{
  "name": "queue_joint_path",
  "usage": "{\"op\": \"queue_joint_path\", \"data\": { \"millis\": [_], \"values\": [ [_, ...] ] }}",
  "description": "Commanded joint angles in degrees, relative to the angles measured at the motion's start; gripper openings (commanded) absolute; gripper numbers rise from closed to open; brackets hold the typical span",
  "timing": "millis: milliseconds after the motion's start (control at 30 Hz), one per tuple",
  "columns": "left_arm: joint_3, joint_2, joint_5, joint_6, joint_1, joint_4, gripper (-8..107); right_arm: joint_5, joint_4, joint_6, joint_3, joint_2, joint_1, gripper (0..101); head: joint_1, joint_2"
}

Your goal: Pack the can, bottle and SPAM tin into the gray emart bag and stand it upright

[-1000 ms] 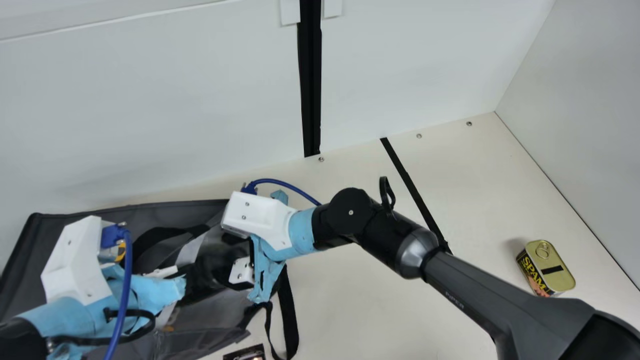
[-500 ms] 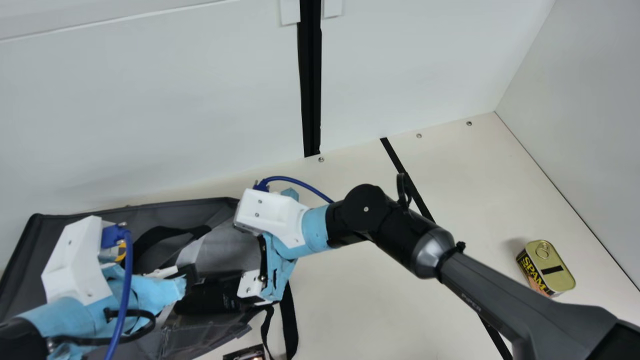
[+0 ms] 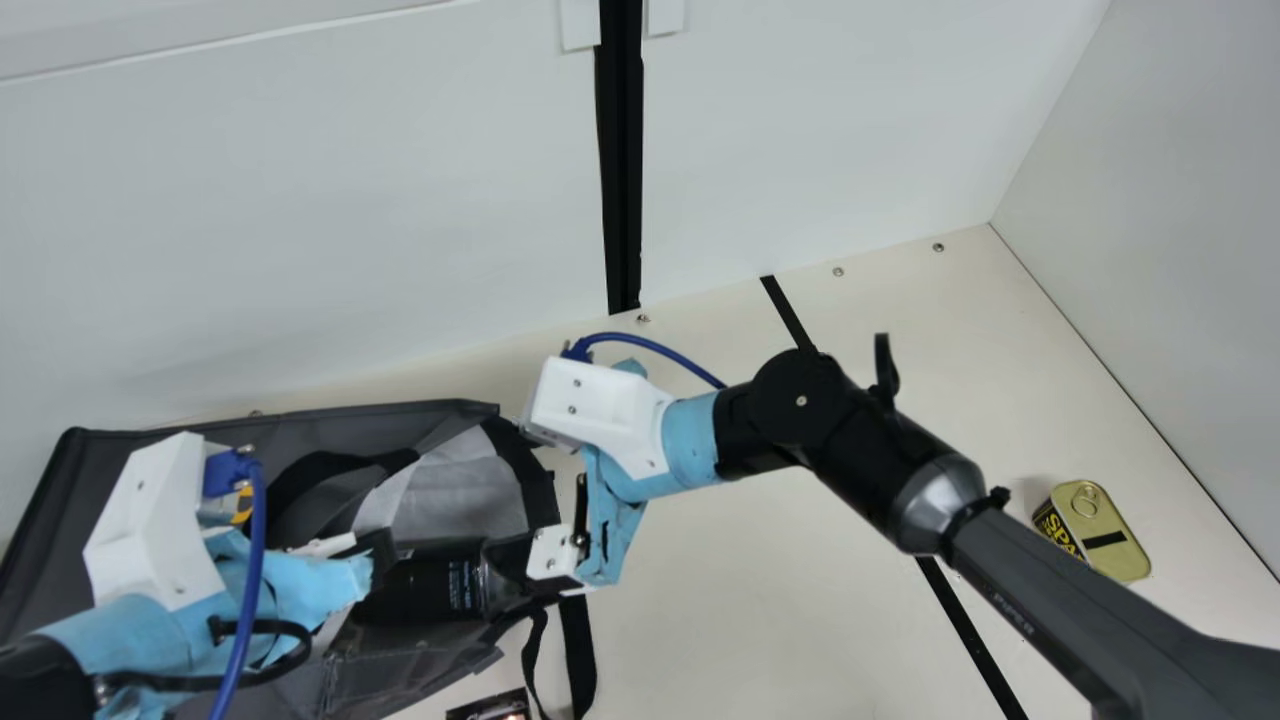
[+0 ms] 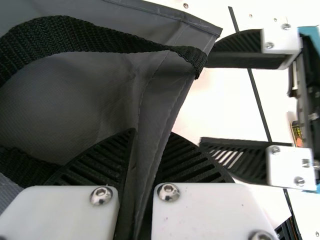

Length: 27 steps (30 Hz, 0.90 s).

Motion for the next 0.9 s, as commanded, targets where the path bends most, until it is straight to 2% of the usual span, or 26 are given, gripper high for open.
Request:
{"op": "queue_joint_path", "data": {
  "millis": [0, 267, 467, 867],
  "values": [
    [0.0, 0.0, 0.0, 0.0, 0.0, 0.0, -8, 1.28, 0.09, -0.12, -0.32, -0.35, -1.18, 95, -1.3, -0.05],
    [0.0, 0.0, 0.0, 0.0, 0.0, 0.0, -8, 4.99, -0.35, -0.48, -1.96, -2.03, -5.84, 95, -1.3, -0.05],
    [0.0, 0.0, 0.0, 0.0, 0.0, 0.0, -8, 6.26, -1.11, 0.23, -3.02, -3.38, -9.11, 95, -1.3, -0.05],
    [0.0, 0.0, 0.0, 0.0, 0.0, 0.0, -8, 4.03, -5.11, 4.91, -2.31, -7.67, -14.14, 95, -1.3, -0.05]
  ]
}}
